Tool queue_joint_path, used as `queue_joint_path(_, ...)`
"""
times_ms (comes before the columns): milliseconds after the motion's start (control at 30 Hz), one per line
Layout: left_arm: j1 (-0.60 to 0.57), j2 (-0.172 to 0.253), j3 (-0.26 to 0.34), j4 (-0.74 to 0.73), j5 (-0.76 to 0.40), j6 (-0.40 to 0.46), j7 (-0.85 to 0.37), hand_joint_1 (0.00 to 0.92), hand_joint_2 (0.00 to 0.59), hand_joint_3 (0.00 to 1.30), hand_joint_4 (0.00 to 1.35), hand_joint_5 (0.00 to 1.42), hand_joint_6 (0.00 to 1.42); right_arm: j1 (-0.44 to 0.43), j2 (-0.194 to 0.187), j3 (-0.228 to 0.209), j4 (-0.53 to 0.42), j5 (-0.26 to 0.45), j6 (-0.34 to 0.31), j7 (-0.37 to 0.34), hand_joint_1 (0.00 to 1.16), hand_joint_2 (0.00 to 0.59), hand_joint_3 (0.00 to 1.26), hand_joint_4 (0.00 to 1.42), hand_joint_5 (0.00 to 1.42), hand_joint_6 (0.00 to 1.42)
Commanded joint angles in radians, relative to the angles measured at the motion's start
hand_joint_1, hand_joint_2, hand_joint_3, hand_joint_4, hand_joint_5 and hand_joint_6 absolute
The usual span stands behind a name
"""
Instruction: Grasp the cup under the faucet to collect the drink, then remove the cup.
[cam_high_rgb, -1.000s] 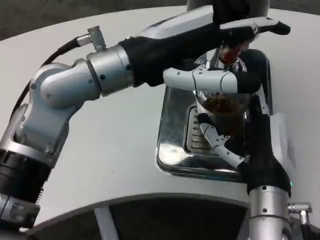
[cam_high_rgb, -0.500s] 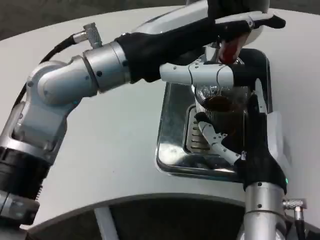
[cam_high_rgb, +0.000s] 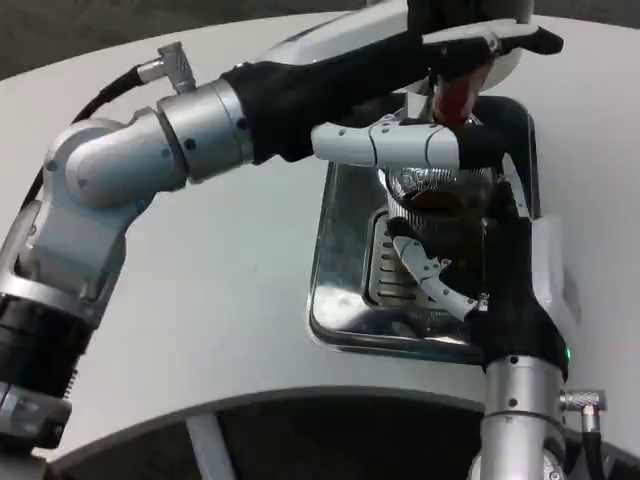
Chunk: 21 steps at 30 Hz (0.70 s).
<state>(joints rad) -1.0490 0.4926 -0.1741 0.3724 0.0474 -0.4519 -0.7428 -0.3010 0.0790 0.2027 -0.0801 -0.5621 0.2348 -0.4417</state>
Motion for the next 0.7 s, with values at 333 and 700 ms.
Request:
queue_joint_path(333,0.059,0.031,0.019,-0.043,-0.01,0.024,-0.023,0.0,0.116,0.12,0.01,0.07,0.17,0.04,0.031,0.015,-0.008,0.014,-0.054,-0.033,0.75,0.239,0.26,0.32,0.39,0.49)
queue_joint_path(700,0.089,0.013,0.107,-0.069,-0.1,0.002,0.018,0.0,0.105,0.13,0.06,0.13,0.21,0.056,0.033,0.008,-0.006,0.013,-0.101,-0.09,0.75,0.242,0.37,0.44,0.53,0.7)
